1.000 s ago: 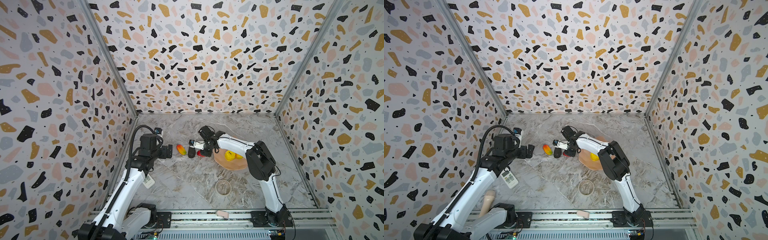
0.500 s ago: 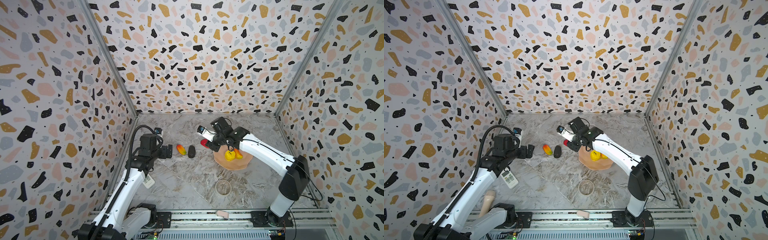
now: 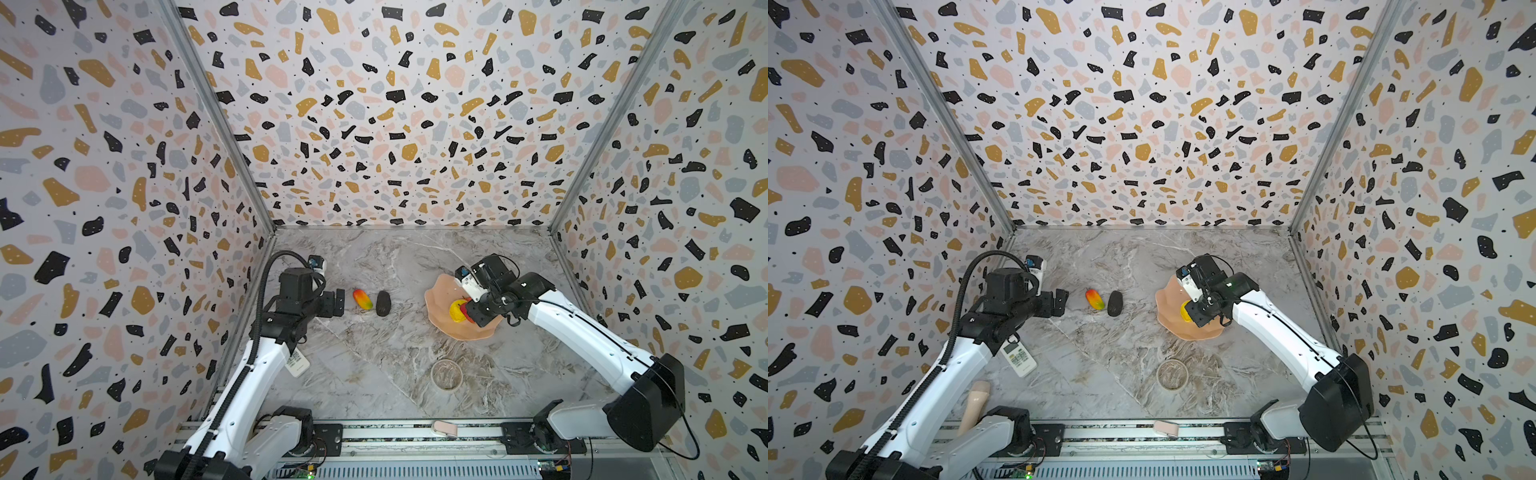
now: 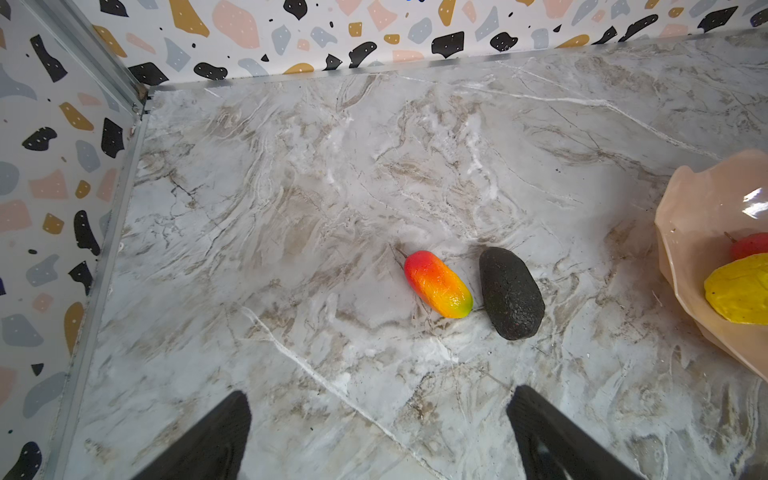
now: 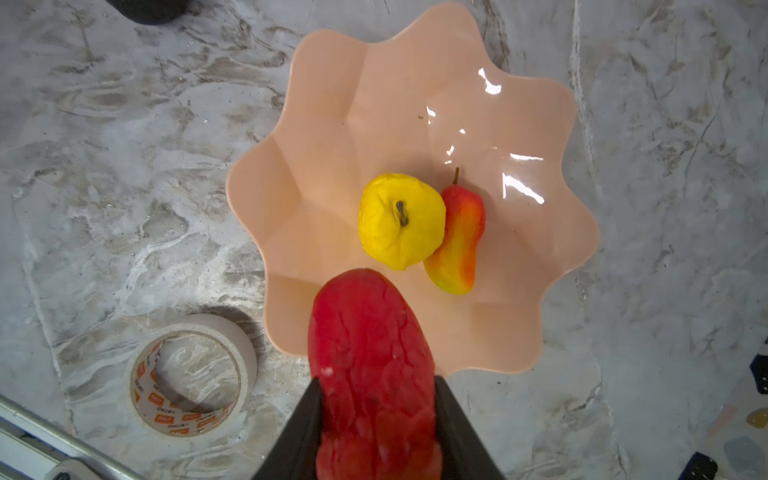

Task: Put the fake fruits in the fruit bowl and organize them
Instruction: 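Grasp the strawberry with the right gripper and carry it over the bowl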

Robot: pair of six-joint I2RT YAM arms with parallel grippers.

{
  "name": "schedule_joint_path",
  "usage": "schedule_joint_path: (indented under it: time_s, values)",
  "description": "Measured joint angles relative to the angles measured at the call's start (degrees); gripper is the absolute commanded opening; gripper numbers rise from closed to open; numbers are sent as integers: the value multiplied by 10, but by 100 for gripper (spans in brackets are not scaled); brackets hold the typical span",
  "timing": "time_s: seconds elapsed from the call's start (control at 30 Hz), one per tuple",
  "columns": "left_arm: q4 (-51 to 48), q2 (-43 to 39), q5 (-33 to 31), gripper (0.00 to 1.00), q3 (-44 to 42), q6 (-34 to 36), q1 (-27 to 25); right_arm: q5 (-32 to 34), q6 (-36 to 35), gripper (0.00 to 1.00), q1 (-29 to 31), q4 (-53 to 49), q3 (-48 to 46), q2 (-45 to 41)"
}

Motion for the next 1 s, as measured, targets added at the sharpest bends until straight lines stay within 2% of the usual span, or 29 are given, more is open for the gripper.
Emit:
schedule_joint_path:
  time_s: [0.2, 0.6, 1.0]
  values:
    - [0, -4, 1, 100, 0, 0, 0, -9, 7, 36, -10, -27, 2, 14]
    - [0, -9, 1, 100, 0, 0, 0, -14, 13, 39, -15, -41, 9, 120]
    - [0, -9, 1, 100, 0, 0, 0, -1, 15, 49, -19, -45, 11, 150]
